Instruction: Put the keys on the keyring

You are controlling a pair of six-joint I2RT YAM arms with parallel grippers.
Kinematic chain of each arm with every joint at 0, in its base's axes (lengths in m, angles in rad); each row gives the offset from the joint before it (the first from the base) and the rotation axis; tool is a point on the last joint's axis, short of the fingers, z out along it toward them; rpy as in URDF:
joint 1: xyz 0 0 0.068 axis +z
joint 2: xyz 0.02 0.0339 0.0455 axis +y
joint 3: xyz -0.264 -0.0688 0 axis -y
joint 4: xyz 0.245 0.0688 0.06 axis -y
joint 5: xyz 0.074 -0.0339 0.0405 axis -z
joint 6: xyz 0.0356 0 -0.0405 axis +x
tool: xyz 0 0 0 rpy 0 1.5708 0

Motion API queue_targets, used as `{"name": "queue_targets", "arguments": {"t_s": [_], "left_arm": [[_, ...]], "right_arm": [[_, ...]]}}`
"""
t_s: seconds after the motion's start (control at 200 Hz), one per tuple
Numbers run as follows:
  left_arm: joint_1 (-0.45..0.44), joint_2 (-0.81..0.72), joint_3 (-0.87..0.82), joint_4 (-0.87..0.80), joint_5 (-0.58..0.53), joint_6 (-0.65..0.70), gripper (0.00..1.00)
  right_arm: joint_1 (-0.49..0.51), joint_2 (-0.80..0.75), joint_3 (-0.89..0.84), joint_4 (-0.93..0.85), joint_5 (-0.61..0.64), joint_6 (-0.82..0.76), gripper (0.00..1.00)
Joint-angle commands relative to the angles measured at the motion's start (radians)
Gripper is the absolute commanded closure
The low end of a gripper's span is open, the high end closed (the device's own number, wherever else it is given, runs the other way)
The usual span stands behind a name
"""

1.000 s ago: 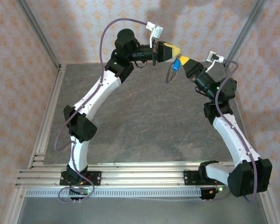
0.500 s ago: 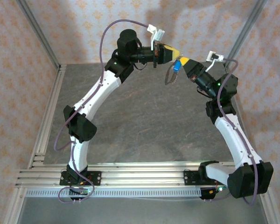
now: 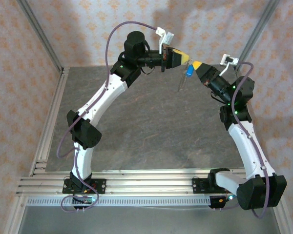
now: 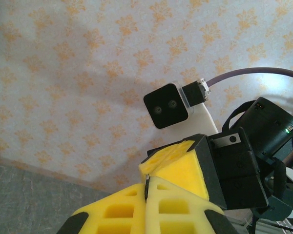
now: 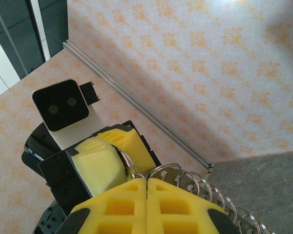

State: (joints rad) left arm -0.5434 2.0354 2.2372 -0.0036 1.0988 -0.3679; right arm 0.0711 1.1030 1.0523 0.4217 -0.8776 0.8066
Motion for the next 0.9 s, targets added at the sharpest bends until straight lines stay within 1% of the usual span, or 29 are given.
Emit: {"name": "queue_targets", "arguments": {"t_s": [0.0,0.14,0.205,0.345,0.485,0.656,0.716,0.896], "left_arm": [[0.0,-0.037,0.01,0.034,0.014,0.0,1.0],[-0.006,-0.029,0.01,0.037,0.018,-0.005,1.0],[-0.005,-0.029,0.009,0.04,0.016,-0.009,1.0],[-0.006,-0.032,0.01,0.04,0.015,-0.009,1.0],[-0.006,-0.032,0.01,0.034,0.012,-0.004,1.0],[-0.006,-0.033,0.015,0.019,0.01,0.01,1.0],[-0.006,-0.032,0.016,0.017,0.01,0.011,1.0],[-0.006,-0.036,0.016,0.005,0.01,0.02,1.0]], "right_arm": [[-0.005,0.012,0.064,0.029,-0.044,-0.002,1.0],[0.036,0.038,0.122,0.009,-0.061,-0.022,1.0],[0.051,0.041,0.146,-0.034,-0.064,-0.057,1.0],[0.051,0.027,0.161,-0.124,-0.059,-0.131,1.0],[0.028,0.007,0.176,-0.234,-0.06,-0.206,1.0],[-0.038,0.001,0.207,-0.339,-0.075,-0.246,1.0],[-0.042,0.008,0.224,-0.359,-0.085,-0.252,1.0],[-0.042,0.044,0.327,-0.501,-0.119,-0.327,1.0]]}}
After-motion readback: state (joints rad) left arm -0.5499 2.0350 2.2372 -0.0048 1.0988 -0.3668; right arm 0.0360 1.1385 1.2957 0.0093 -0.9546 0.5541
